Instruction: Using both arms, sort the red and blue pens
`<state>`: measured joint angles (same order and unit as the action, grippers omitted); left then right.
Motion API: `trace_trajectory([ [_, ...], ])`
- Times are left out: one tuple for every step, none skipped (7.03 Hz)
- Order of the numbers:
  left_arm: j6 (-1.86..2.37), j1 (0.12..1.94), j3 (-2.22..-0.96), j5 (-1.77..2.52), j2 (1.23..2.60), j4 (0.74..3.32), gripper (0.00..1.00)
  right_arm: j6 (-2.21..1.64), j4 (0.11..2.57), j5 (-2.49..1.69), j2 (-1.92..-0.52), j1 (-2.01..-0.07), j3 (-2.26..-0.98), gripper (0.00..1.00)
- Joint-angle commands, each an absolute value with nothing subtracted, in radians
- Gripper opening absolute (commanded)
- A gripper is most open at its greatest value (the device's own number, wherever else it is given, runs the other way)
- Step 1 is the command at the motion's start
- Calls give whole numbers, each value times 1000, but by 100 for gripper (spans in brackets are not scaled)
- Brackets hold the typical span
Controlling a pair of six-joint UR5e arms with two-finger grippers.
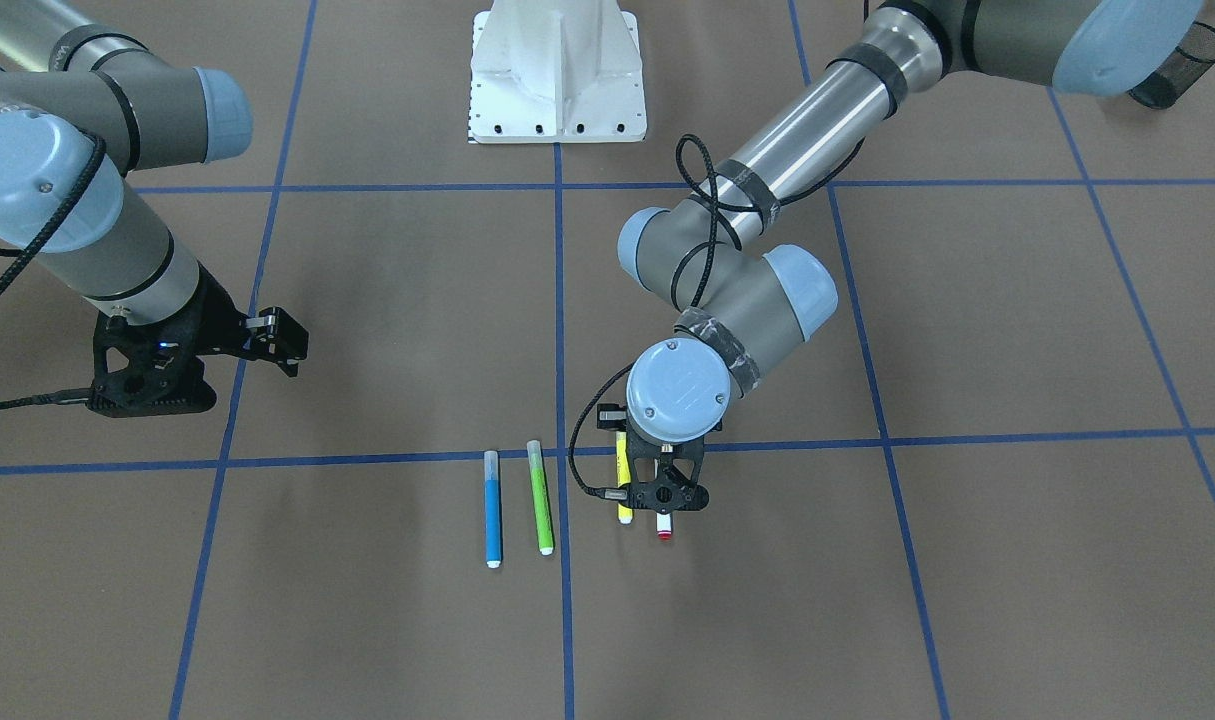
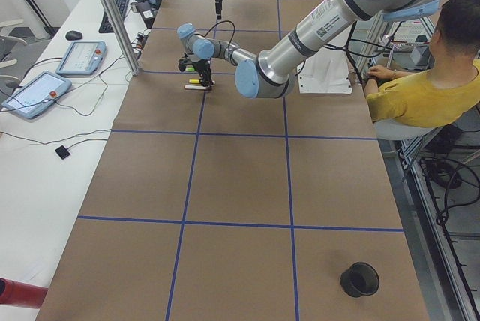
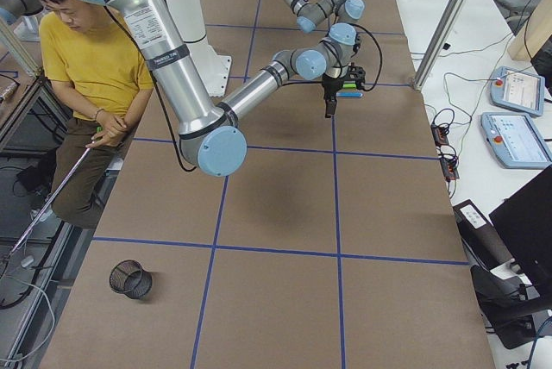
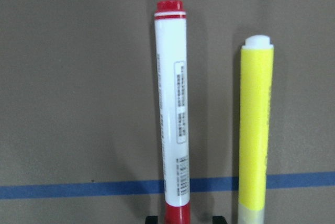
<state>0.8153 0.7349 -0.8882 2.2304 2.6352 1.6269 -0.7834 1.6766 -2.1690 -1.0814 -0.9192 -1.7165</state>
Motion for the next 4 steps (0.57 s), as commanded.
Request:
trace_trajectory([
  [816,735,-888,2230,2632,1628,38,-784,1677,-2168,-1081,-919,-1717,100],
  [816,735,-888,2230,2631,1626,34,-784,1677,-2168,-1080,-919,-1717,100],
  [816,735,-888,2230,2631,1626,34,-784,1677,-2168,-1080,-919,-1718,100],
  [816,735,-888,2230,2631,1626,34,-784,1677,-2168,-1080,-919,-1717,100],
])
